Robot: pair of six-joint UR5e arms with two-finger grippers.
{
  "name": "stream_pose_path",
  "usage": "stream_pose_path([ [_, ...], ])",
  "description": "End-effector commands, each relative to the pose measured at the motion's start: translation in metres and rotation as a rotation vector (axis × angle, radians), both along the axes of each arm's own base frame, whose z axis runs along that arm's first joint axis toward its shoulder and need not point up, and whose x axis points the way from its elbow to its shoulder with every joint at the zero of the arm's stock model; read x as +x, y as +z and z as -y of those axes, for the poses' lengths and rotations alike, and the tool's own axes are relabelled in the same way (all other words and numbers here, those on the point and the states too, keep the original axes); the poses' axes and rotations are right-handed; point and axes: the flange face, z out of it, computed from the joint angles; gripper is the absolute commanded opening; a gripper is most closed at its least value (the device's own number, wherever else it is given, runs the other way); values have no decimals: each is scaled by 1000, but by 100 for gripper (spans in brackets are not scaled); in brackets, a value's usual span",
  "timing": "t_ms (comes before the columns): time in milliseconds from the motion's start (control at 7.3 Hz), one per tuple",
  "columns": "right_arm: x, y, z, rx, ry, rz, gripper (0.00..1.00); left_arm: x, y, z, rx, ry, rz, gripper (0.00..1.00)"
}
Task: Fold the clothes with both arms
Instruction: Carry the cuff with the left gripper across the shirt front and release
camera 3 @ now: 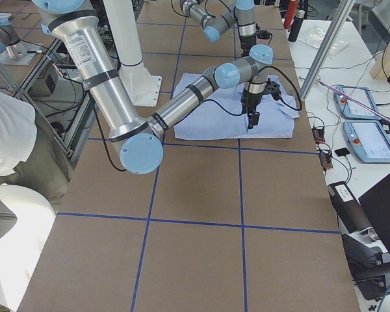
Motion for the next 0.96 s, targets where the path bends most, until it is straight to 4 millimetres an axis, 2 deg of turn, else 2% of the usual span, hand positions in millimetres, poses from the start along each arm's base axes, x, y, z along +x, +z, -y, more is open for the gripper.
stream_pose_path([
  [0, -1, 4, 2, -9, 1, -3, 100, 65, 25, -30, 23, -9, 0, 0],
  [137, -3, 4, 3, -10, 0, -1, 100, 92, 35, -46, 26, 4, -12, 0],
  [274, -4, 2, 1, -23, -13, 33, 100, 107, 34, -64, 15, 21, -43, 0],
  [411, -6, -2, -2, -40, -22, 69, 100, 113, 23, -75, 10, 32, -61, 0],
  [548, -7, 0, -2, -45, -23, 68, 100, 111, 7, -84, 42, 35, -135, 24],
  [685, -8, -4, -3, -53, -28, 91, 100, 116, 5, -105, 146, 67, -238, 99],
  [822, -9, -5, -4, -60, -32, 103, 100, 105, 1, -108, 202, 33, -294, 100],
])
